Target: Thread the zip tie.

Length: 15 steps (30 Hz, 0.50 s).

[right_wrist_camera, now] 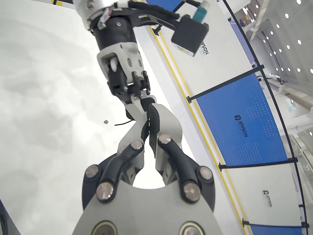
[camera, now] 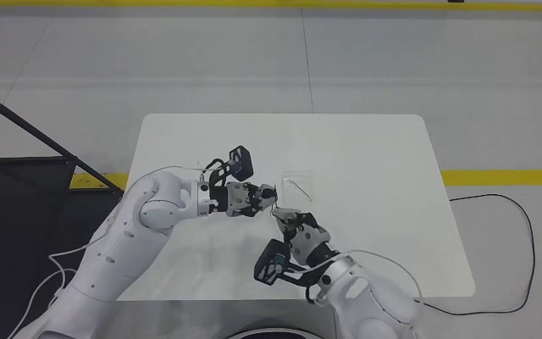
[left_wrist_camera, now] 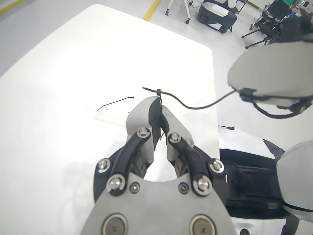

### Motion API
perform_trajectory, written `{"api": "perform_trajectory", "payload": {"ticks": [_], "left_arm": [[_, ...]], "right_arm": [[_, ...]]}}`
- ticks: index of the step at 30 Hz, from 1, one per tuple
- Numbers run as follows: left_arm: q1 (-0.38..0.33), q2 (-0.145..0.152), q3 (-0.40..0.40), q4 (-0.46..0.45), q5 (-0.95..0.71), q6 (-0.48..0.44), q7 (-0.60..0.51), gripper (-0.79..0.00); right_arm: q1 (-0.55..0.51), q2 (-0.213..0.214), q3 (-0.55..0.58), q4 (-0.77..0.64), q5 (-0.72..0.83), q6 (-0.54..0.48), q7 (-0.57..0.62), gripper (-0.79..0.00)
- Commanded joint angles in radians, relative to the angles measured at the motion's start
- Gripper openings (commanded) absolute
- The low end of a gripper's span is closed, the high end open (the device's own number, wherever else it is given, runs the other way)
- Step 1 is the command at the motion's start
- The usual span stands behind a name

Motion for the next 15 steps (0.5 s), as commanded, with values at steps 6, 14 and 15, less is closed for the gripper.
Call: {"api": "perform_trajectory", "payload": {"ticks": [6, 14, 15], "left_arm": [[0.004, 0.003, -0.004, 0.002, 0.017, -0.015, 0.022, -0.785], [0.006, 0.005, -0.003, 0.004, 0.015, -0.014, 0.035, -0.785], [0.006, 0.005, -0.002, 0.006, 0.014, -0.014, 0.034, -0.785]], "right_arm": [[0.021, -0.004, -0.027, 0.014, 0.0, 0.021, 0.03, -0.785], [0.019, -0.006, -0.032, 0.011, -0.007, 0.096, 0.02, -0.785], [0.015, -0.006, -0.032, 0.01, -0.009, 0.117, 0.015, -0.785]]}}
